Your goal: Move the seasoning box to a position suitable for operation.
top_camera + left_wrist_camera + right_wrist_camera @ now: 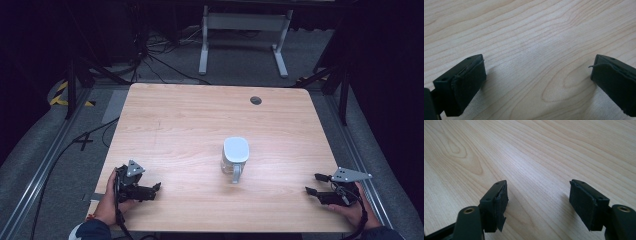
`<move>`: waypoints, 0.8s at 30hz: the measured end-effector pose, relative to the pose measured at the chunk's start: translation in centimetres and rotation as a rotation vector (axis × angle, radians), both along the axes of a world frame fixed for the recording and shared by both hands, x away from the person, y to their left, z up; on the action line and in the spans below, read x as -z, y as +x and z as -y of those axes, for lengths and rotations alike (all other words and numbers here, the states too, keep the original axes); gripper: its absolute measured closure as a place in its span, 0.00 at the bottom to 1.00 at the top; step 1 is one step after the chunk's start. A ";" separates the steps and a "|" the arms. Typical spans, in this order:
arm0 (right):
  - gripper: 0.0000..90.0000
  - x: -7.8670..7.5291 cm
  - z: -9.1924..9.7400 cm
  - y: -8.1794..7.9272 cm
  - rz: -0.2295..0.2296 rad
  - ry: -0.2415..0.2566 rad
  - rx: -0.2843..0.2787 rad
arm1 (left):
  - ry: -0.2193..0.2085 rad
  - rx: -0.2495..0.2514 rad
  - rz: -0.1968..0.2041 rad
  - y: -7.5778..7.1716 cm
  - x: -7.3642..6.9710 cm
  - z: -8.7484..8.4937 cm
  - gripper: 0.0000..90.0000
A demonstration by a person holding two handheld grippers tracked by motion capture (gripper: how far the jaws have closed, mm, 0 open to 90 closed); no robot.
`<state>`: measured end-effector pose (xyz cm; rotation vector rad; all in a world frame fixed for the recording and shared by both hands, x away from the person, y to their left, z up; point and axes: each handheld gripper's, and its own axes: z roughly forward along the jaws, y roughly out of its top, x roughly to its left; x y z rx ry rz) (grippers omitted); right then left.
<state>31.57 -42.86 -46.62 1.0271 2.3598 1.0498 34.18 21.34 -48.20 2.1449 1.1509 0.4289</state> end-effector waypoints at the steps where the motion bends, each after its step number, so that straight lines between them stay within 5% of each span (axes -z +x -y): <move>1: 0.39 -0.1 0.1 -0.1 -0.003 -0.003 -0.004 | -0.001 0.001 0.002 0.1 0.0 0.1 0.00; 6: 0.56 -0.6 0.0 0.1 0.012 -0.017 0.004 | -0.009 0.019 0.010 0.4 0.1 0.5 0.00; 11: 0.76 -2.5 -0.4 0.3 0.074 0.092 -0.007 | 0.000 0.052 0.001 0.7 0.0 0.8 0.00; 17: 0.96 -4.1 -1.7 1.2 0.098 0.110 -0.039 | -0.006 0.067 0.008 1.2 0.0 1.7 0.00; 24: 1.00 -6.6 -4.9 2.8 0.139 0.142 -0.119 | 0.002 0.069 0.014 1.4 0.0 1.9 0.00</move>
